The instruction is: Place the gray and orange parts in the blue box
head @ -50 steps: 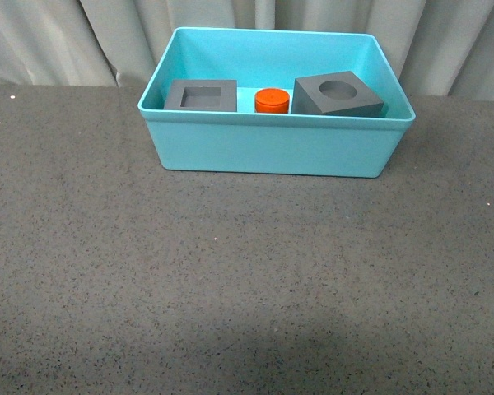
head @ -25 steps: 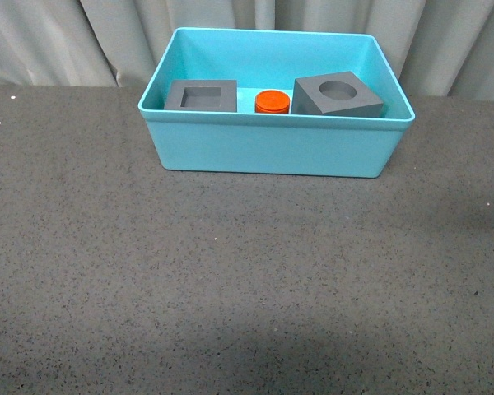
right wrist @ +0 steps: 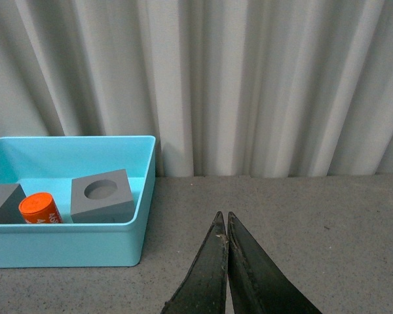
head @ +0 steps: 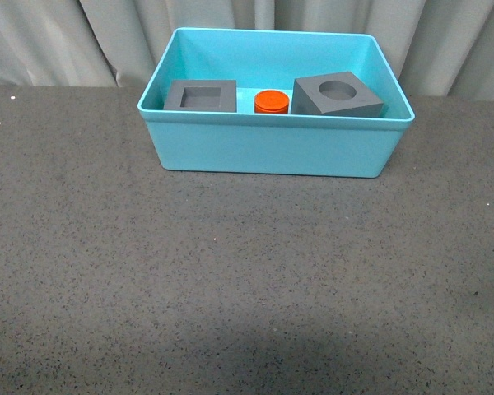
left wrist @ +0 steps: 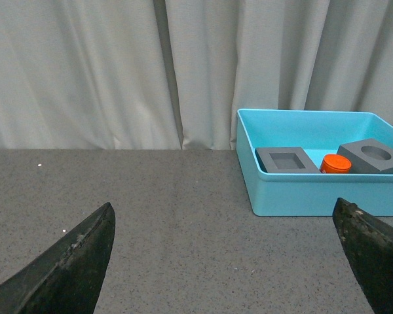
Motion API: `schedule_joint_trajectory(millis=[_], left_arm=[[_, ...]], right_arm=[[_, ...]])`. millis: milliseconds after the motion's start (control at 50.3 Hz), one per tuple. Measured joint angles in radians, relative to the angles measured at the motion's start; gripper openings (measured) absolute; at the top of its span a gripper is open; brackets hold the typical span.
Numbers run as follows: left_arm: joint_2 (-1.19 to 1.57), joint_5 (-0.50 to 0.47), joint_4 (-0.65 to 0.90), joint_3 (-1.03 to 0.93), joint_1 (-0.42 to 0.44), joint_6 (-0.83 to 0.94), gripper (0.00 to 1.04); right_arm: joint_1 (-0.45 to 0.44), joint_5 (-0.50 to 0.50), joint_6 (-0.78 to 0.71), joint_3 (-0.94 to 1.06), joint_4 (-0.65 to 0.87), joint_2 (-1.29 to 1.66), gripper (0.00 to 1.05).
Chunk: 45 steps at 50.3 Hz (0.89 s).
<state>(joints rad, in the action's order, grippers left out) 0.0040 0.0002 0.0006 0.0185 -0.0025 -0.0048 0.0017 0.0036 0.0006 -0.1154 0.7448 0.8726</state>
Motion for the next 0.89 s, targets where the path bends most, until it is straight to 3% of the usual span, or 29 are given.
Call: schedule_joint_trajectory(millis=[239, 318, 895], left_arm=[[0.0, 0.0, 0.0, 0.0, 0.0, 0.0, 0.98], [0.0, 0.0, 0.0, 0.0, 0.0, 0.0, 0.98], [0.0, 0.0, 0.0, 0.0, 0.0, 0.0, 0.98]], right_arm=[[0.0, -0.002, 0.0, 0.059, -0.106, -0.169, 0.0], [0.0, -0.002, 0.0, 0.1, -0.076, -0.187, 0.0], [0.0, -0.002, 0.0, 0.111, -0.422, -0.552, 0.0]])
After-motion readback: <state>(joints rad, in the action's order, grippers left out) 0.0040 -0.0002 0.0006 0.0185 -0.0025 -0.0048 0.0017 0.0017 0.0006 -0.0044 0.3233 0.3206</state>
